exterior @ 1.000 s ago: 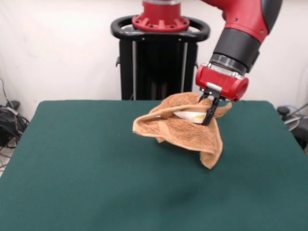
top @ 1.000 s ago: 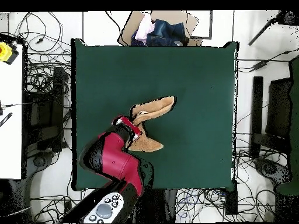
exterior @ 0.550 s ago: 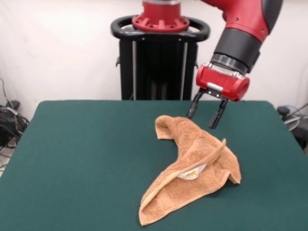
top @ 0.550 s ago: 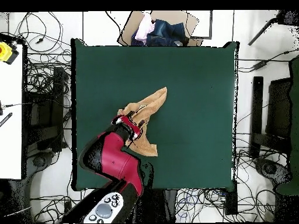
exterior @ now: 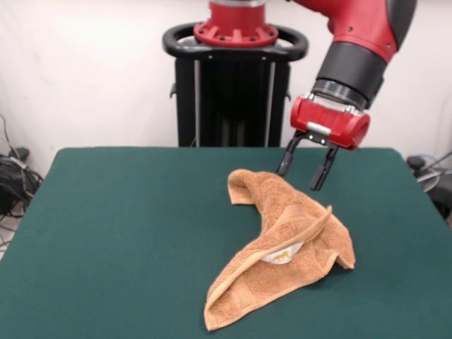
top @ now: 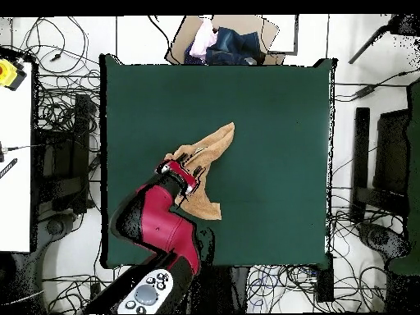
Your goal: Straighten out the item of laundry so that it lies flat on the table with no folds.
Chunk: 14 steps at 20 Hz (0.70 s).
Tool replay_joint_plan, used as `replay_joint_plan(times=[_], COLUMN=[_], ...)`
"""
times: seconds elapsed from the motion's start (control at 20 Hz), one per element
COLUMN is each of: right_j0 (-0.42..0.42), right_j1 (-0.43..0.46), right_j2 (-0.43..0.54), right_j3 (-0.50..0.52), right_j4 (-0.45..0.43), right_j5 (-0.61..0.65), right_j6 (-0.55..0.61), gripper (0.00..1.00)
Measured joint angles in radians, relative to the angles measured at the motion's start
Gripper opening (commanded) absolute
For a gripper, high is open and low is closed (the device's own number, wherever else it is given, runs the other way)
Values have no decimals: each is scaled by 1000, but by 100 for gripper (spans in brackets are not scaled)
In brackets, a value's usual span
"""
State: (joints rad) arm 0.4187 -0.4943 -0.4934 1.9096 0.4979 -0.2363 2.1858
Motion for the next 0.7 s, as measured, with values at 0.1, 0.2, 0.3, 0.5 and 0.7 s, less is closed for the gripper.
replay_joint_plan(times=[0.1,0.2,0.3,0.5,0.7], right_j0=[-9,-19,-29,-44,-54], right_j1=[0,1,1,2,8], right_j2=[8,17,27,45,63], right_j3=[0,0,0,0,0], right_j4=[-6,-8,-9,-9,-8], right_j5=[-11,-21,-31,-51,-70], right_j6=[0,0,0,0,0], gripper=[100,100,100,100,100])
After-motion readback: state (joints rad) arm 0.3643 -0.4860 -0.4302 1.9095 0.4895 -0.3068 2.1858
